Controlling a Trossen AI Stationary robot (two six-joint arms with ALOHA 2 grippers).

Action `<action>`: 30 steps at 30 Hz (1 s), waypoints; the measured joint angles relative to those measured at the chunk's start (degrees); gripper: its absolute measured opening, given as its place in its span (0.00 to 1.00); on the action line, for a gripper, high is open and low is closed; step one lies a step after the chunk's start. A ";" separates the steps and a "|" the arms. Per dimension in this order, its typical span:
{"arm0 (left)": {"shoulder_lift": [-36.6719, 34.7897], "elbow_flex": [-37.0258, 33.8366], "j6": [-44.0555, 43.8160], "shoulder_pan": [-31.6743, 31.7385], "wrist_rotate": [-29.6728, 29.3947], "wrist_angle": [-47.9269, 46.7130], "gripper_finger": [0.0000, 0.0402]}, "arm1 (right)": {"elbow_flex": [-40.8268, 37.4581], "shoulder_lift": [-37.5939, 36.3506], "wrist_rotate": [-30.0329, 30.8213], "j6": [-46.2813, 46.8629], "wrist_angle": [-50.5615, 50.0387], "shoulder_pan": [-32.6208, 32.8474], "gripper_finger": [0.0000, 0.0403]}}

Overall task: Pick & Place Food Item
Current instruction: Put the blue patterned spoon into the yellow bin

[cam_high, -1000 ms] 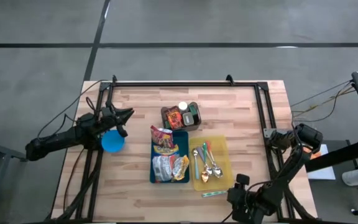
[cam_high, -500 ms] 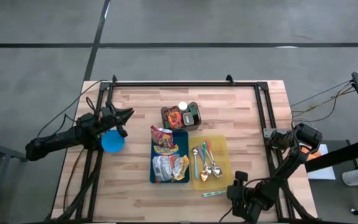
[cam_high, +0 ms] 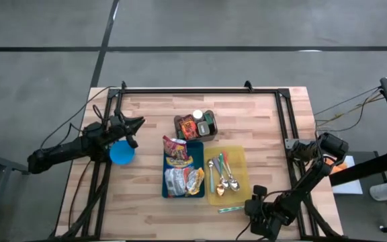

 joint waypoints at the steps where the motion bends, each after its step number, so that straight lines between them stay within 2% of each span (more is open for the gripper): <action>1: 0.00 0.00 0.00 0.00 0.02 0.00 0.17 | 0.00 0.00 -0.02 0.00 -0.01 0.00 0.44; 15: 0.00 0.00 -0.01 0.01 0.01 0.00 0.17 | -0.06 0.00 -0.20 0.01 -0.19 0.04 0.05; 30: 0.02 0.00 0.00 0.00 0.01 0.00 0.17 | 0.55 0.11 -1.31 -0.49 -0.55 0.04 0.08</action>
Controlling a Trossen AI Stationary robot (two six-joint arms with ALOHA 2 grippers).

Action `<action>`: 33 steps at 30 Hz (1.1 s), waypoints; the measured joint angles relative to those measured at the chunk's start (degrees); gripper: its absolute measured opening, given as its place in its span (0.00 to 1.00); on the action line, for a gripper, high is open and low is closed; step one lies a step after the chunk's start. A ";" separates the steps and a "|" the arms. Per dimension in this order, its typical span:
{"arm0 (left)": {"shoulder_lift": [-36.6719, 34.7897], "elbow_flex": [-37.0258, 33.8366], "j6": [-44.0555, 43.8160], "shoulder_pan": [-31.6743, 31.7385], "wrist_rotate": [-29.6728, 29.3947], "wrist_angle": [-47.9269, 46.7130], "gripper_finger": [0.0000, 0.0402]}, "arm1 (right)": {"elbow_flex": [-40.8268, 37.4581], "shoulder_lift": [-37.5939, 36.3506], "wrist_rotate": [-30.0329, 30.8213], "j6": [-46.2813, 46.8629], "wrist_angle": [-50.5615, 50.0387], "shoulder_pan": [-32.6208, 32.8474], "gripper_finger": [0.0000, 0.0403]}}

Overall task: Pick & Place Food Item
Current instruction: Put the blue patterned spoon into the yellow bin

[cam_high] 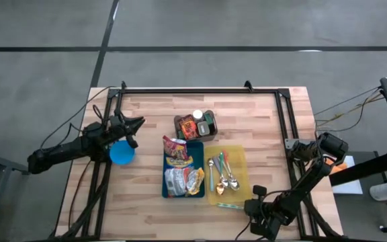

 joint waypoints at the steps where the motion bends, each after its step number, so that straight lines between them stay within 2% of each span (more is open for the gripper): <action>1: 0.00 0.00 -0.02 0.00 0.00 0.00 0.17 | 0.15 0.00 -0.04 -0.23 -0.13 0.00 0.08; 13: 0.00 0.00 0.00 0.00 0.00 0.00 0.17 | 2.63 -0.99 -0.60 -3.03 -0.04 1.41 0.08; 23: 0.01 0.00 -0.02 0.02 0.00 0.00 0.17 | 6.06 -4.45 8.73 -2.81 -0.27 4.90 0.08; 33: 0.00 0.00 -0.02 0.02 -0.01 0.02 0.17 | 5.89 -11.02 12.76 -2.80 -5.61 5.18 0.08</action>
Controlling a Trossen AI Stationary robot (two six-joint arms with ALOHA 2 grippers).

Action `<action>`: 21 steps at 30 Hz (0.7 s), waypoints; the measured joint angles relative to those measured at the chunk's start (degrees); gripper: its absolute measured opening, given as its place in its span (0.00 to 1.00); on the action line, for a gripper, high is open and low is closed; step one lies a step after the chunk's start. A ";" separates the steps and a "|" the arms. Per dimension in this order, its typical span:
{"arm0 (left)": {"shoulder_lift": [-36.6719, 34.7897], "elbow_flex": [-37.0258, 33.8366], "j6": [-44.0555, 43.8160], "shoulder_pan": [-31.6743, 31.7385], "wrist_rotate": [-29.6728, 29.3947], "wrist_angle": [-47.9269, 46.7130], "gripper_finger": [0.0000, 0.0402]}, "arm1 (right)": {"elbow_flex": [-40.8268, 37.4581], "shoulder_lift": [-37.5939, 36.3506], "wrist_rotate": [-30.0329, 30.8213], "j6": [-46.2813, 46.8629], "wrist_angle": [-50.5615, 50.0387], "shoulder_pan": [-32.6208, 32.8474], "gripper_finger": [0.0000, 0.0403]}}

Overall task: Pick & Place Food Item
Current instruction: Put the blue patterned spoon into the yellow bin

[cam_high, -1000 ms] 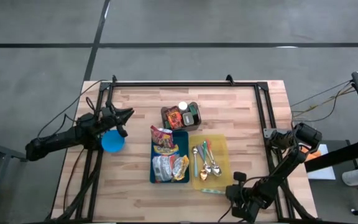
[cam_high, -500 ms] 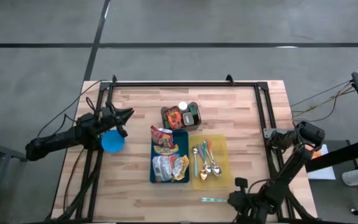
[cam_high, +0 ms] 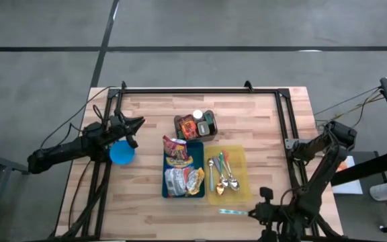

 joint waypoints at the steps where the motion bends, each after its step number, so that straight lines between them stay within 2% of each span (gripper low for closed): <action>1: 0.02 0.00 0.02 -0.02 0.02 -0.02 0.17 | -0.07 -0.81 0.45 -0.01 -1.18 -0.02 0.08; 8: 0.00 0.00 0.00 -0.02 0.00 -0.02 0.17 | -1.14 -6.63 0.81 0.00 -8.13 -2.47 0.08; 14: 0.00 0.00 0.02 0.00 0.02 0.00 0.17 | -6.48 -13.66 0.77 4.54 -9.23 -6.41 0.08; 21: 0.02 0.00 0.02 -0.02 0.00 -0.02 0.17 | -12.73 -23.56 0.40 5.95 -8.43 -15.38 0.08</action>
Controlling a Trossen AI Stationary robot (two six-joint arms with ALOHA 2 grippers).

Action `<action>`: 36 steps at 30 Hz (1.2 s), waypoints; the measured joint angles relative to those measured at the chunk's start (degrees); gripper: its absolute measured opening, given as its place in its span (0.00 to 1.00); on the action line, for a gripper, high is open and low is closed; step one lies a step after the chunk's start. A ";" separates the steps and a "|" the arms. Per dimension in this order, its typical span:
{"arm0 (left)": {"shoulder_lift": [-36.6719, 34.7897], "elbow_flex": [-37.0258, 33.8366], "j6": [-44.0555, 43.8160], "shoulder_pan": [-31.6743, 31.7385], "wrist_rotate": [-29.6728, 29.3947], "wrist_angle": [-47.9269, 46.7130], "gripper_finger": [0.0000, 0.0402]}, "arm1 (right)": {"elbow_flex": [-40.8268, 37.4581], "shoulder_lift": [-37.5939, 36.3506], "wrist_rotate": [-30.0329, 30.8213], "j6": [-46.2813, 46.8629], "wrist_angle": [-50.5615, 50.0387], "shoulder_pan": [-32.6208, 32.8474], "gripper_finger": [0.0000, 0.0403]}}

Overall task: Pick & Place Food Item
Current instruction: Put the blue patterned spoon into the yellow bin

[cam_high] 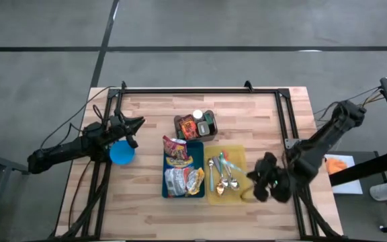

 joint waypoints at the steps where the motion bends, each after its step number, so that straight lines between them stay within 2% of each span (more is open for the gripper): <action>1: -0.02 0.00 0.00 0.02 0.02 0.00 0.17 | -0.64 -1.23 -0.59 0.07 0.84 -1.84 0.08; 7: 0.00 0.00 0.00 0.00 0.01 -0.01 0.17 | -3.96 -5.65 -8.32 2.31 7.36 -13.69 0.08; 13: -0.02 0.00 0.00 0.00 0.02 0.00 0.17 | -4.08 -3.89 -17.87 8.17 8.60 -21.63 0.08; 24: -0.02 0.00 0.00 0.02 0.00 0.00 0.17 | -1.61 6.42 -21.50 13.38 8.69 -22.34 0.08; 36: 0.05 0.00 0.00 0.00 0.02 0.00 0.17 | 1.85 19.30 -21.13 15.18 8.75 -22.54 0.08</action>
